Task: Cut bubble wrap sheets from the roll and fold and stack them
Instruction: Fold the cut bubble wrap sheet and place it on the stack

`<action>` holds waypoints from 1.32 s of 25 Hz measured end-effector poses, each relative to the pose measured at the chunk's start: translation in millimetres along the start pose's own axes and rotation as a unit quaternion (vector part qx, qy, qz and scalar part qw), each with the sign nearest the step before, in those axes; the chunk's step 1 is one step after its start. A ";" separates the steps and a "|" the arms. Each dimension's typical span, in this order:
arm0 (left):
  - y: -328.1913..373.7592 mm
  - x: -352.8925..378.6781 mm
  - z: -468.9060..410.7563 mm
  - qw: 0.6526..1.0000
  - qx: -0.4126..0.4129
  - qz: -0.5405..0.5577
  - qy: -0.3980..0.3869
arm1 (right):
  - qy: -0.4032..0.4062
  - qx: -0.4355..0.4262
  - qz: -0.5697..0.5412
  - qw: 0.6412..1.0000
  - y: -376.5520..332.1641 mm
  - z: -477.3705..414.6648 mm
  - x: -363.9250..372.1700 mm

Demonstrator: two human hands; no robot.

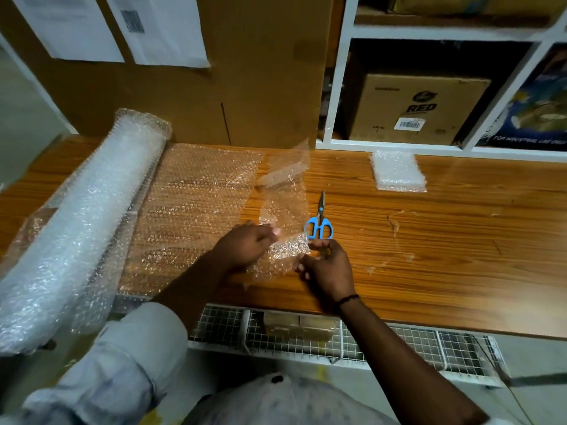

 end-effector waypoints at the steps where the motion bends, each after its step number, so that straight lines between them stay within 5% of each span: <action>1: -0.3 -0.8 -1.7 0.998 0.012 -0.064 -0.021 | 0.006 0.002 -0.008 1.000 3.5 5.8 -2.1; 5: -5.0 4.2 -2.0 0.982 0.047 -0.182 -0.026 | 0.026 0.008 -0.015 1.000 9.3 28.1 -7.0; 9: -7.6 3.8 18.8 0.982 0.174 -0.051 0.058 | 0.001 0.066 -0.081 0.995 10.0 43.5 -3.1; 12: -11.2 3.6 32.4 0.982 0.187 0.007 0.007 | -0.045 0.089 -0.107 0.989 13.6 43.1 -2.0; 18: -25.7 7.0 52.2 0.973 0.201 -0.066 -0.089 | -0.002 0.052 -0.105 0.993 4.7 41.9 -3.3; 22: -35.9 14.6 56.5 0.973 0.214 -0.073 -0.034 | 0.075 -0.047 0.059 0.994 -0.3 35.6 -7.2; 26: -28.3 4.4 63.4 0.976 0.204 0.068 0.038 | 0.059 -0.202 0.155 0.965 -16.8 30.6 2.1; 33: -37.0 -1.8 59.8 0.984 0.063 0.162 0.025 | 0.118 -0.188 0.256 0.941 -20.0 -1.4 17.4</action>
Point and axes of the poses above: each hand's wrist, its own z-axis away from the middle knuckle, its own x-axis out of the palm, y = z × x, the point moved 3 cm from there along -z, towards the middle knuckle, and after that the axes turned 5 degrees about z, right-handed, at the moved point
